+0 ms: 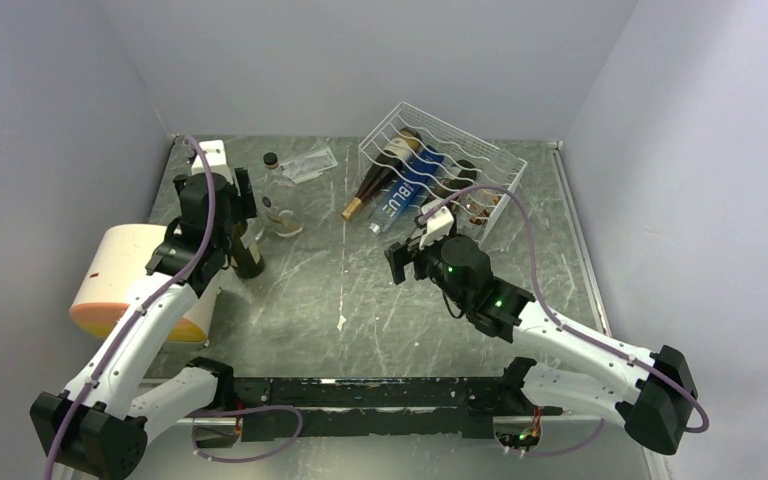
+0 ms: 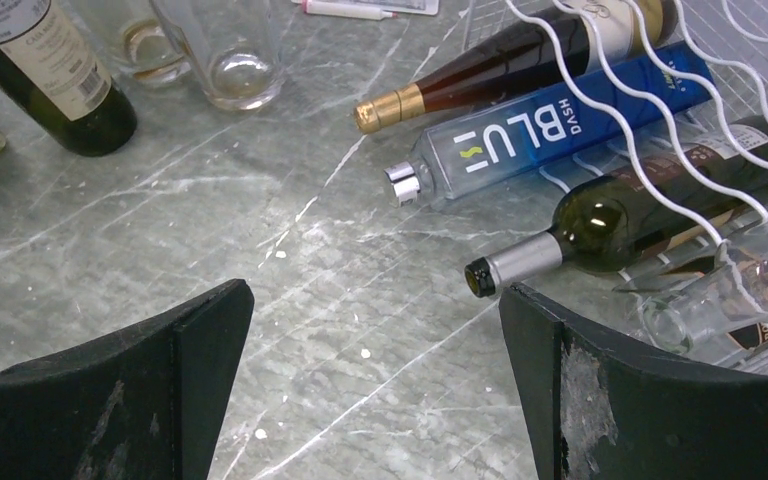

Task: Take the wine bottle off the wine rack

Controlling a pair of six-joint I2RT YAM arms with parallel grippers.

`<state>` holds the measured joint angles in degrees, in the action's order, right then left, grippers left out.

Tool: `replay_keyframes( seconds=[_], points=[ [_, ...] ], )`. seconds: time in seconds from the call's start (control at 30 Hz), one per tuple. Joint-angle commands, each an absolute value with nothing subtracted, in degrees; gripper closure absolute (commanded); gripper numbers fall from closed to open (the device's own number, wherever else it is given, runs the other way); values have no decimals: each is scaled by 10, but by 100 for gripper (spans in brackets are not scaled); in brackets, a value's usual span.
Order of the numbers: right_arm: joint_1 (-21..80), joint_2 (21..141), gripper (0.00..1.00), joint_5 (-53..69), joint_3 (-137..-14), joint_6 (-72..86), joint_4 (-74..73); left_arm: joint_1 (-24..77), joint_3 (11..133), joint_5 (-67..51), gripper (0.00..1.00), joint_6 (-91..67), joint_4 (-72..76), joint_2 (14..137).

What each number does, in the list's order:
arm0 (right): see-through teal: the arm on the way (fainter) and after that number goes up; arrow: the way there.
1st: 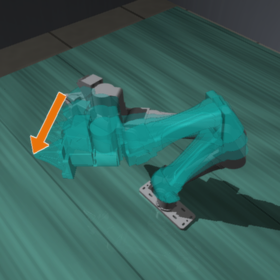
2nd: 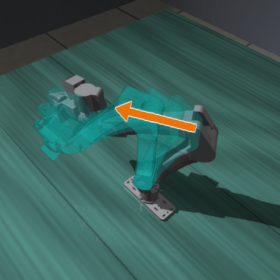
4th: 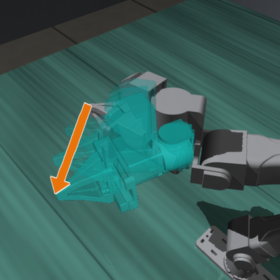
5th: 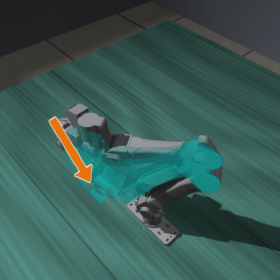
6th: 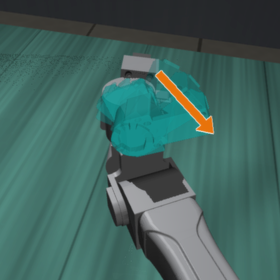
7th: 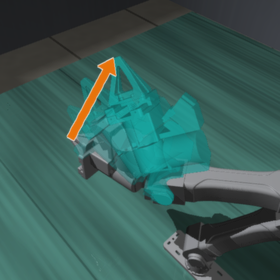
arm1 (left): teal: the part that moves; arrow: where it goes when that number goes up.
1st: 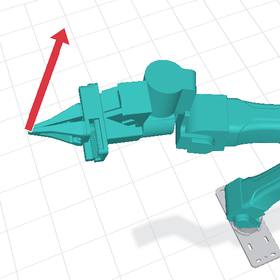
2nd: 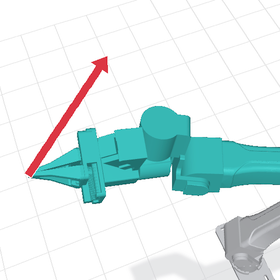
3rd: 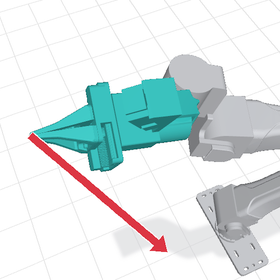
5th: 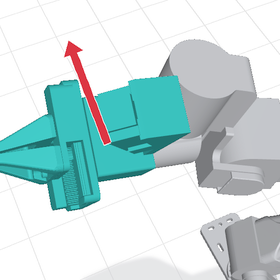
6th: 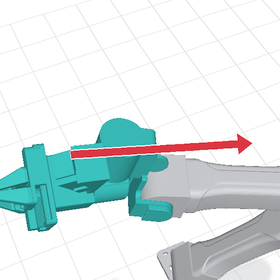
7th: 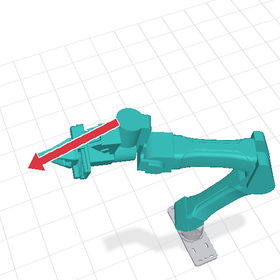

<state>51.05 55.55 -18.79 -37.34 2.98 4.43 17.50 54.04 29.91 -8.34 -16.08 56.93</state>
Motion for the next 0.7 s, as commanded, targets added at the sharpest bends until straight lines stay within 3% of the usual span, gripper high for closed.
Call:
replay_keyframes(
  seconds=[0.0, 0.13, 0.27, 0.37, 0.67],
  points=[
    [498, 561, 0, -180, -406, 38, 14, 170, 544, 309, 18, -84, -138, 552],
    [491, 555, 0, -190, -416, 45, -10, 171, 590, 278, 9, -102, -171, 533],
    [480, 537, 0, -233, -406, 68, -32, 171, 649, 191, 7, -118, -188, 500],
    [456, 524, 0, -270, -400, 108, -57, 170, 678, 122, 10, -139, -161, 482],
    [337, 545, 0, -224, -455, 210, -182, 171, 677, -82, 12, -191, 30, 509]
  ],
)
